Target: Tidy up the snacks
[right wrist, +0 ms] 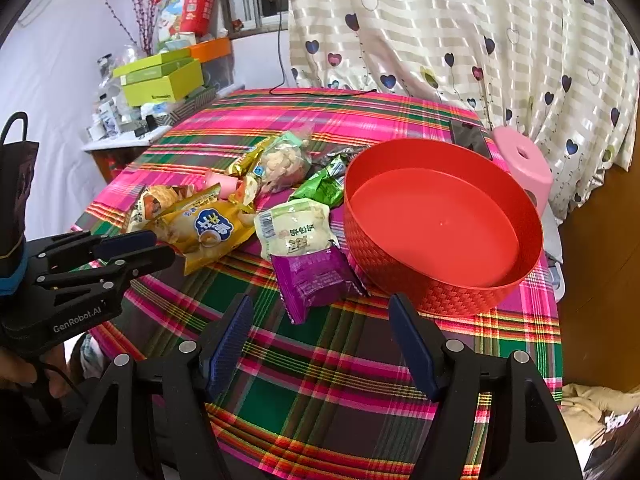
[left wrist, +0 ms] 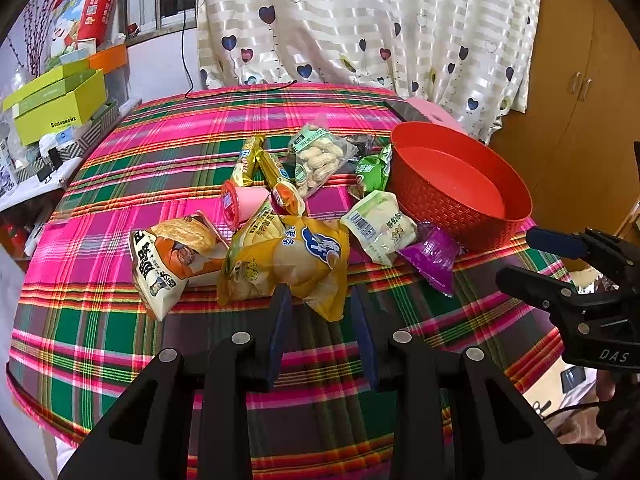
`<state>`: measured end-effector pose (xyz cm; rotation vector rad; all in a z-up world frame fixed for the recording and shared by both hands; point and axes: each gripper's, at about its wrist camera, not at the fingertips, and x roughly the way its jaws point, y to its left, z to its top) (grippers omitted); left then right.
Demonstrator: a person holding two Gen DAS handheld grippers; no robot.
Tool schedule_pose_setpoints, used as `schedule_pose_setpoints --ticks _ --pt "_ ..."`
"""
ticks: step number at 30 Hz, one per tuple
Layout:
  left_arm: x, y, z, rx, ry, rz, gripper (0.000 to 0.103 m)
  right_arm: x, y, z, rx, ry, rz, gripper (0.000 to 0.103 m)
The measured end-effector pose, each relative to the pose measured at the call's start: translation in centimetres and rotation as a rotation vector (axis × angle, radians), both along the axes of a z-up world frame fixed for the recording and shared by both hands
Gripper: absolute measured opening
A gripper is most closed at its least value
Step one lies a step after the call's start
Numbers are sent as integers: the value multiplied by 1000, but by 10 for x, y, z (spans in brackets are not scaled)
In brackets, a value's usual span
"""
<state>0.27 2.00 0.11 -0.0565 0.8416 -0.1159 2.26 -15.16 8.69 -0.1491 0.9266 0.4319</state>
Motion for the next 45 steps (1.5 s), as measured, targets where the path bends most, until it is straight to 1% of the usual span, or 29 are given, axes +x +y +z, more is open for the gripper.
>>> schedule_pose_setpoints --ticks 11,14,21,31,45 --pt "2 0 -1 13 -1 9 32 0 0 -1 -2 -1 -1 70" --pt "3 1 -2 10 -1 13 32 1 -1 0 -4 -3 3 74" --pt "3 2 -3 6 -13 14 32 4 -1 -1 -10 -3 9 76" --pt "5 5 -2 8 -14 32 32 6 6 -5 -38 -37 43 76" --pt "2 18 0 -24 -28 45 32 3 8 -3 24 -23 49 76"
